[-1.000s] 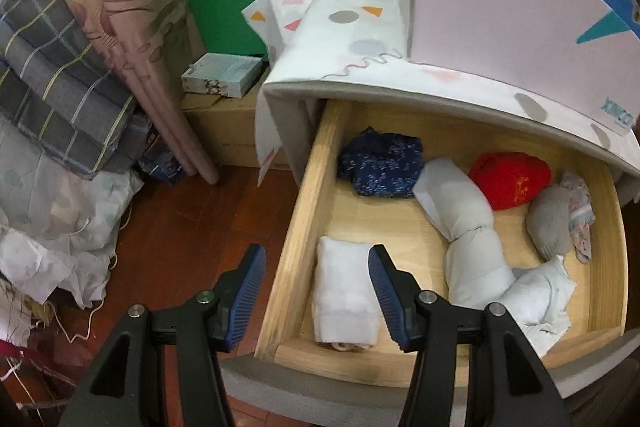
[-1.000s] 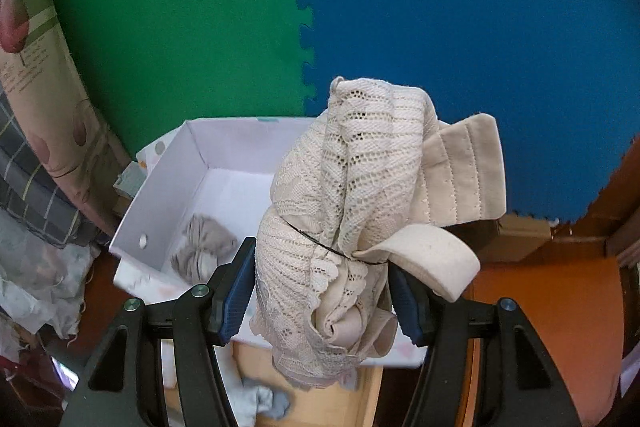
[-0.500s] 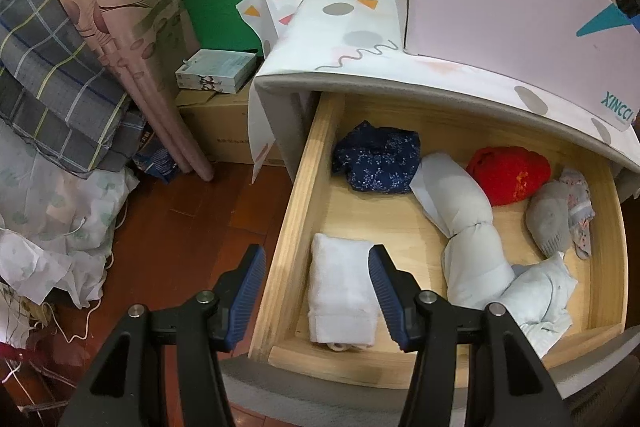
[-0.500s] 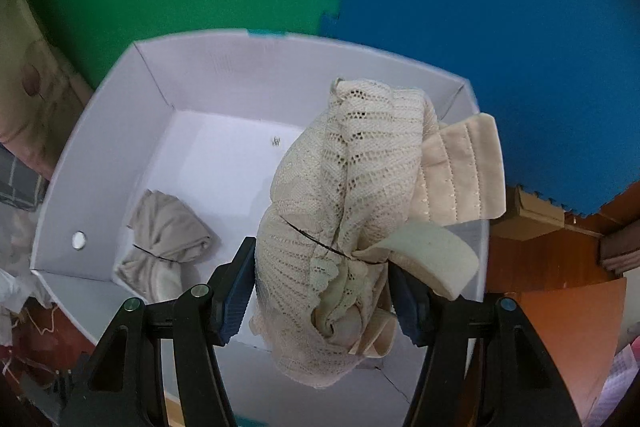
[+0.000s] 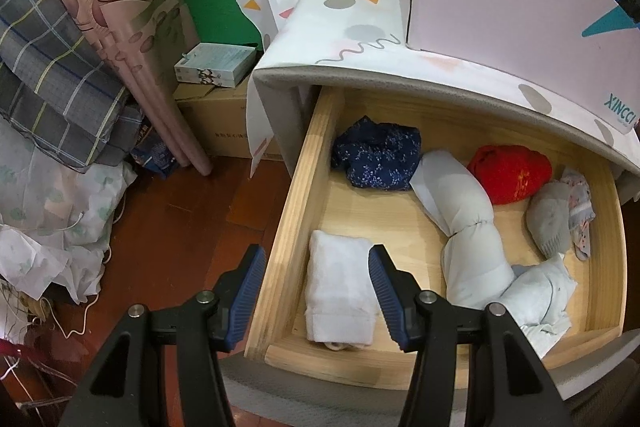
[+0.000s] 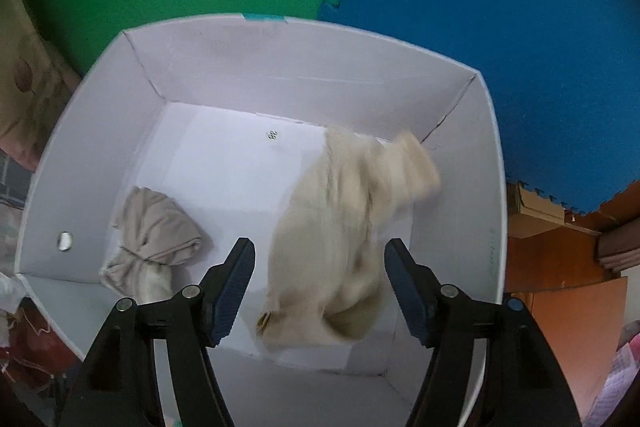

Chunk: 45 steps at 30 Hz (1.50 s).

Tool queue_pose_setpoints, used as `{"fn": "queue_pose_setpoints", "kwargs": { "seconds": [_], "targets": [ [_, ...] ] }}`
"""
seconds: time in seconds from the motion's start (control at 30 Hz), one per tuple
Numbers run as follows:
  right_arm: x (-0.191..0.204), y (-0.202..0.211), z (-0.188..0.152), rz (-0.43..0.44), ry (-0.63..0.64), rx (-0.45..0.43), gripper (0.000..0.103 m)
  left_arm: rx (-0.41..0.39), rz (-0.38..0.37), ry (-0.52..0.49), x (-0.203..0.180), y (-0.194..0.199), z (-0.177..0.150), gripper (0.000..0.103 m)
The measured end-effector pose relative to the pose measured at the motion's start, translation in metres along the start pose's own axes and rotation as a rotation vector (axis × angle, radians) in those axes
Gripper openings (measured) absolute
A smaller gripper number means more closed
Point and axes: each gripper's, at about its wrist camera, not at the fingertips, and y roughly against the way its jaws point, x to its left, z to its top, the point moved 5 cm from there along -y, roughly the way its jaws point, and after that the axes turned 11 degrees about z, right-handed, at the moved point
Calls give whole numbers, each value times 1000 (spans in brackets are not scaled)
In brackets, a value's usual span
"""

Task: Take underwear out of drawer
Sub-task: 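Carry the beige lace underwear with the right gripper and drop it into the white box, then grasp the pale blue underwear in the drawer with the right gripper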

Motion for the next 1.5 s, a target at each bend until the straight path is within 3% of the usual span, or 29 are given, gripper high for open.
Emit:
{"fn": "queue_pose_setpoints", "kwargs": {
  "seconds": [0.2,0.4,0.57,0.77,0.97,1.03,1.23,1.5],
  "targets": [
    [14,49,-30,64,35,-31,68,19,-4,8,1,-3,0,55],
    [36,75,-89,104,99,13,73,27,2,20,2,-3,-1,55],
    [56,51,-146,125,137,118,74,27,9,25,6,-4,-1,55],
    [77,-15,-198,144,105,265,74,41,-7,51,13,-7,-2,55],
    [98,-63,-217,169,69,336,78,44,-19,61,15,-7,-2,55],
    [106,-74,-219,163,67,341,82,45,-24,64,15,-8,-2,55],
    [117,-101,-229,131,89,378,83,52,-37,79,16,-10,-2,55],
    [111,-112,-246,133,111,408,84,58,-41,87,17,-12,-2,55]
  ]
}}
